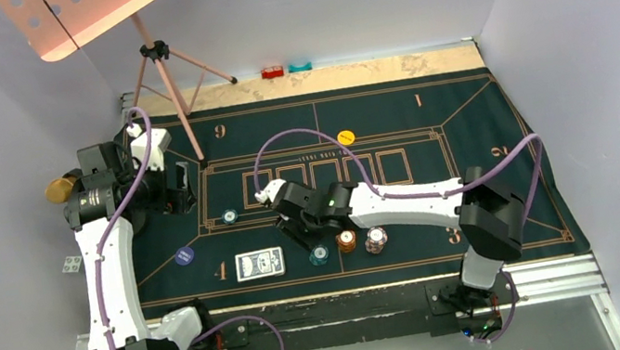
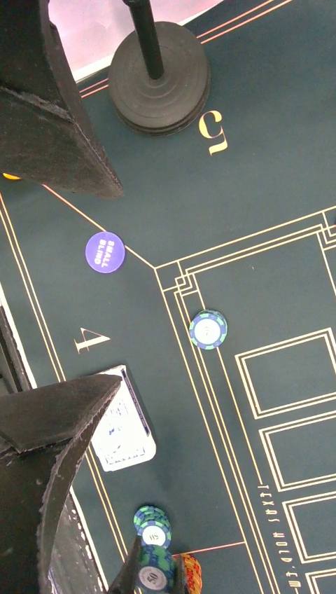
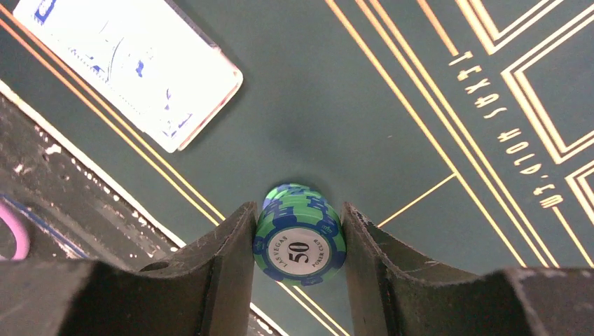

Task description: Distribute texas hold em gaming equipment

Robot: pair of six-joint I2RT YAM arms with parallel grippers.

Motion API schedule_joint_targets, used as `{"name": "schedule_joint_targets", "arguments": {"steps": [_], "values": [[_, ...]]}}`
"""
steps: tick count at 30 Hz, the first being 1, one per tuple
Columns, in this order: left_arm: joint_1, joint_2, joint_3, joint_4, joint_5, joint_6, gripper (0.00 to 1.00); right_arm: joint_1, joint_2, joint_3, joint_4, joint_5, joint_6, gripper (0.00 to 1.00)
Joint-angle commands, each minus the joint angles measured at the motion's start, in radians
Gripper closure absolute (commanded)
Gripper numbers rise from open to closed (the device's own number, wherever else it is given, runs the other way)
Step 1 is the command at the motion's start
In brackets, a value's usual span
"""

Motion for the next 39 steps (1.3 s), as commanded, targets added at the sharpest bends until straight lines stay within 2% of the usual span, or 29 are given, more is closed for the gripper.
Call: {"name": "schedule_joint_targets", "arguments": {"steps": [1,5,10,17,20,28,36,39], "values": [[-0.002,-0.019,0.007,-0.004,0.000,0.032,0.00,-0.092,-0.040,0.086,-0.017,0.043,0.021,0.60],[-0.002,-0.014,0.008,-0.007,-0.006,0.043,0.00,-0.268,-0.005,0.153,-0.001,0.072,0.034,0.67],[-0.002,-0.015,0.007,-0.016,-0.008,0.056,0.00,-0.485,0.105,0.277,-0.004,0.093,0.038,0.71],[-0.003,-0.016,0.006,-0.025,-0.005,0.068,0.00,-0.597,0.378,0.542,-0.064,0.150,0.016,0.73],[-0.002,-0.019,0.007,-0.033,-0.010,0.078,0.00,-0.658,0.431,0.611,-0.081,0.138,0.043,0.74],[-0.003,-0.022,-0.013,-0.028,-0.021,0.101,0.00,-0.769,0.439,0.587,-0.085,0.149,0.083,0.76],[-0.003,-0.014,-0.020,-0.027,-0.006,0.106,0.00,-0.793,0.424,0.490,-0.062,0.159,0.104,0.76],[-0.003,-0.016,-0.018,-0.030,-0.004,0.106,0.00,-0.794,0.437,0.489,-0.061,0.144,0.110,0.71]]}}
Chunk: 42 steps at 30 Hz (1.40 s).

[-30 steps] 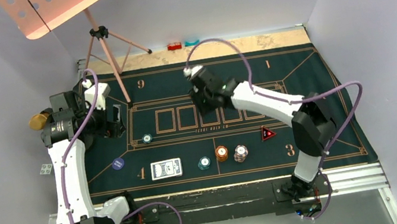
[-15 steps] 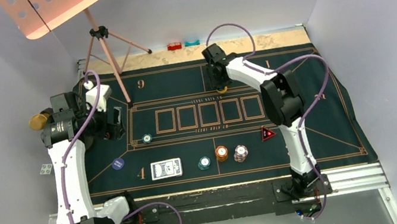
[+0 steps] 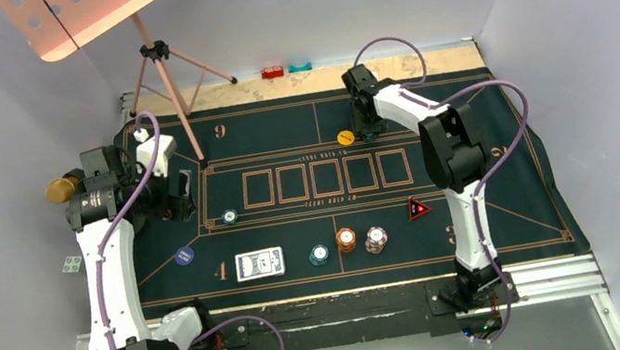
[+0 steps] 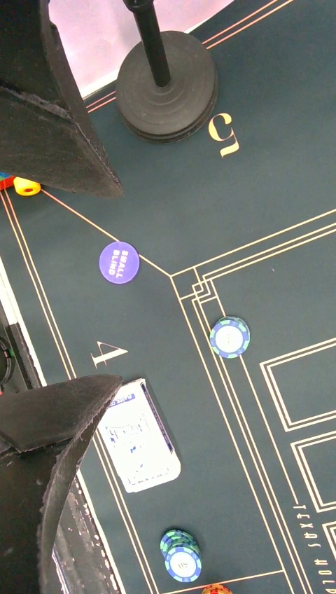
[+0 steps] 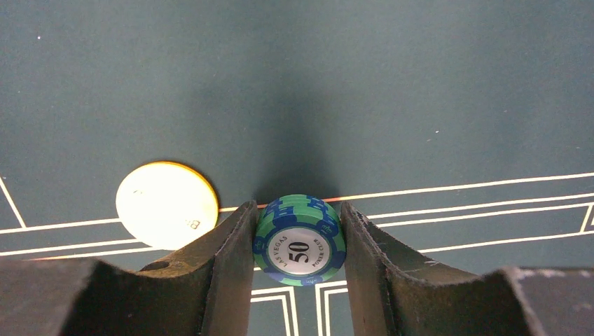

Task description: Distribute texas hold em gaming equipment

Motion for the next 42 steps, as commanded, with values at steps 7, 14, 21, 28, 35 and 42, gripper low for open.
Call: {"name": "schedule_joint_targets", "arguments": {"steps": [7,14,21,28,35,42], "values": [[-0.003,-0.018,0.001,-0.005,0.019,0.022,0.00,0.005,-0.023,0.038,-0.009,0.004,0.028,0.35],[-0.002,-0.022,0.005,-0.010,0.021,0.027,0.00,0.006,-0.082,0.040,-0.034,0.023,0.047,0.21],[-0.002,-0.027,0.004,-0.015,0.012,0.034,0.00,0.124,-0.334,-0.146,-0.016,0.055,0.050,0.19],[-0.003,-0.029,0.008,-0.024,0.013,0.045,0.00,0.447,-0.542,-0.386,0.006,0.026,0.046,0.13],[-0.003,-0.030,0.019,-0.032,-0.003,0.054,0.00,0.645,-0.650,-0.528,0.081,-0.121,0.018,0.09],[-0.002,-0.040,0.015,-0.034,-0.012,0.052,0.00,0.740,-0.540,-0.543,0.108,-0.194,-0.032,0.09]]}}
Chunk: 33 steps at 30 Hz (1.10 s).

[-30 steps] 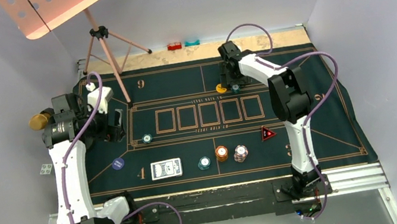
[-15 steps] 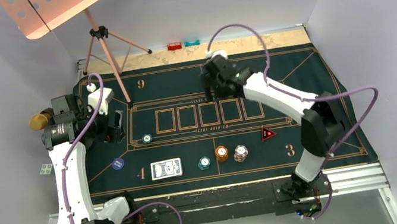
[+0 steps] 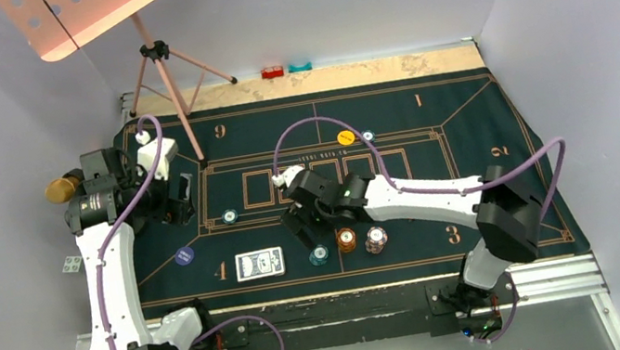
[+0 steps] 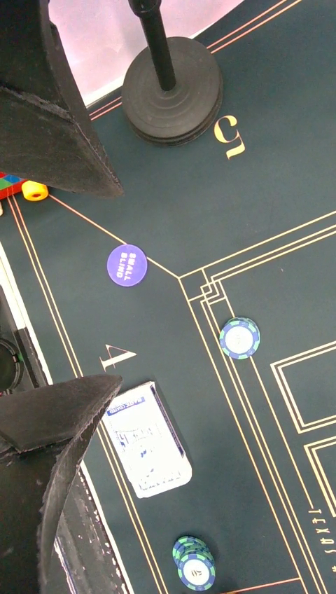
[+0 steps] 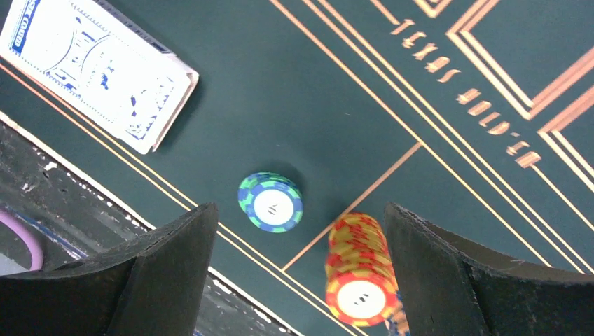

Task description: Distribute texas hold em gaming equipment

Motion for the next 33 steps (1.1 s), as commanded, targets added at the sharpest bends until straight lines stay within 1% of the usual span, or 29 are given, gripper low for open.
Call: {"name": "schedule_joint_targets", "arguments": {"steps": [1,6,11,22,29,33], "values": [[-0.002,-0.023,0.014,-0.006,-0.007,0.021,0.00,0.039,0.061,-0.004,0.065,-0.073,-0.038,0.09],[-0.002,-0.024,0.016,-0.005,-0.020,0.026,0.00,0.055,0.137,0.014,0.069,-0.071,-0.032,0.11],[-0.003,-0.025,0.017,-0.002,-0.026,0.027,0.00,0.061,0.175,0.009,0.079,-0.069,-0.033,0.14],[-0.002,-0.023,0.020,0.006,-0.040,0.035,0.00,0.063,0.194,-0.023,0.088,-0.102,-0.036,0.30],[-0.002,-0.010,0.052,-0.002,-0.038,0.031,0.00,0.070,0.193,-0.034,0.065,-0.109,-0.055,0.31],[-0.003,-0.013,0.048,-0.005,-0.041,0.033,0.00,0.071,0.198,-0.031,0.057,-0.117,-0.059,0.34]]}}
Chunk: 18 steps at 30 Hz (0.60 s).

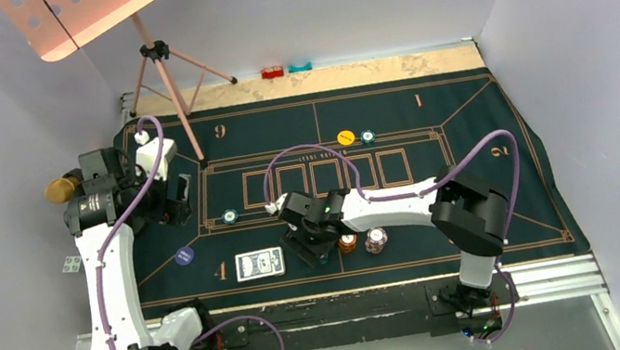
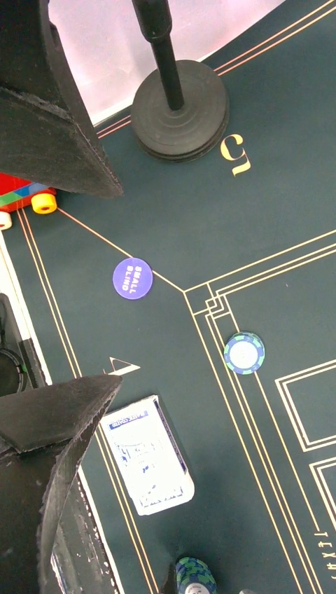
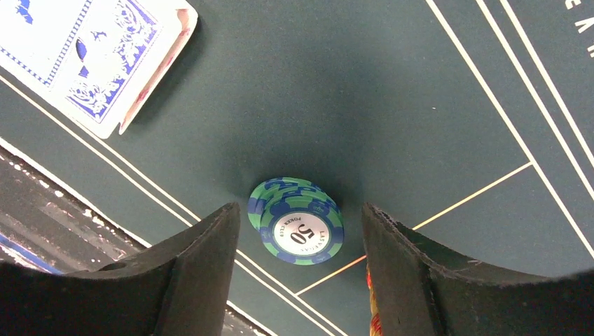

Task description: Distribute texas hold em gaming equipment

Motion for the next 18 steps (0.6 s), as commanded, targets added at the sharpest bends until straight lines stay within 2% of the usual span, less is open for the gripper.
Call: {"name": "schedule_joint_targets", "arguments": {"steps": [1,8,11,13,18], "values": [[-0.002,-0.009,0.035,-0.001,-0.003,0.017,0.00,0.006,0.006,-0.002,-0.008,-0.021,-0.020,0.36],[-0.002,-0.019,0.027,0.005,-0.021,0.026,0.00,0.006,0.022,0.019,-0.021,-0.052,-0.032,0.57],[-0.001,-0.022,0.026,0.008,-0.024,0.030,0.00,0.006,0.034,0.031,-0.044,-0.053,-0.048,0.60],[-0.002,-0.023,0.023,0.010,-0.024,0.030,0.00,0.007,0.042,0.044,-0.065,-0.053,-0.061,0.59],[-0.002,-0.030,0.016,0.010,-0.023,0.035,0.00,0.006,0.054,0.074,-0.106,-0.053,-0.084,0.40]]}}
